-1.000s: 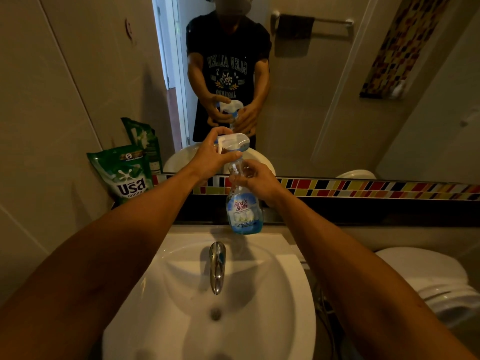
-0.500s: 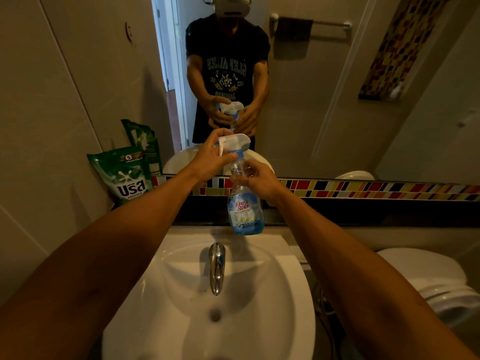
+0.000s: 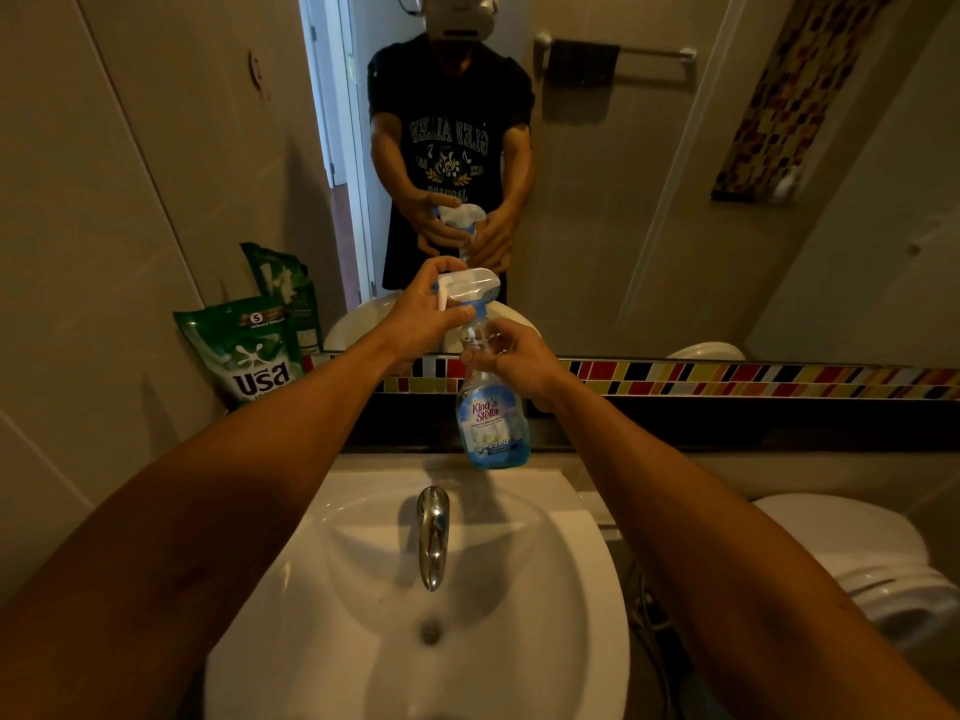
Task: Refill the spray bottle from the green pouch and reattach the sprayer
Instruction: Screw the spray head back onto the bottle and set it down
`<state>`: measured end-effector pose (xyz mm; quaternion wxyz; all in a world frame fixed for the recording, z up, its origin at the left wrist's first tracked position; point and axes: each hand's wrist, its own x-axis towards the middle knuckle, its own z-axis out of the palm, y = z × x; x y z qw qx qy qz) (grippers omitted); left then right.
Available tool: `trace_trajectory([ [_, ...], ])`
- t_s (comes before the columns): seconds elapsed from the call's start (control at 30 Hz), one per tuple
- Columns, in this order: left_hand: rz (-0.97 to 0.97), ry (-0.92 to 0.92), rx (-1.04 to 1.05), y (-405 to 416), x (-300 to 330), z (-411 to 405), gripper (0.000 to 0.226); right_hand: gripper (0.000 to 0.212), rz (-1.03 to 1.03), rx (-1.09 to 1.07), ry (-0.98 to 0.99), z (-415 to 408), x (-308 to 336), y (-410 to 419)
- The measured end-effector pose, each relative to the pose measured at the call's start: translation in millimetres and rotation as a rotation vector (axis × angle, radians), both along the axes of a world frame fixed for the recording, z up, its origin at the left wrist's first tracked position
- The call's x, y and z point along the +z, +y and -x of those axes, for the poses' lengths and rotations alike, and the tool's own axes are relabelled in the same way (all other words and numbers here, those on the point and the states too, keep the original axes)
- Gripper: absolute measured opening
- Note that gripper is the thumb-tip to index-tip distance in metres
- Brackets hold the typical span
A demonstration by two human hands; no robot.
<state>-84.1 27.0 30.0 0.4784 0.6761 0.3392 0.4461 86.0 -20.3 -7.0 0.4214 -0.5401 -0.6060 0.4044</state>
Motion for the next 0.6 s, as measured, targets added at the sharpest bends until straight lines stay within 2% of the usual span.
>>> trace_trajectory([
  [0.23,-0.079,-0.012,0.04,-1.9,-2.5,-4.3,0.06,0.037,-0.002,-0.004,0.0,1.3,2.4,0.0],
  [0.4,-0.03,0.021,0.027,2.3,-2.3,-3.0,0.057,0.038,0.009,0.0,0.002,-0.7,2.5,-1.1],
  [0.6,-0.071,-0.045,0.055,-1.7,-4.9,-7.0,0.057,0.039,0.005,-0.002,-0.001,1.5,5.4,-2.4],
])
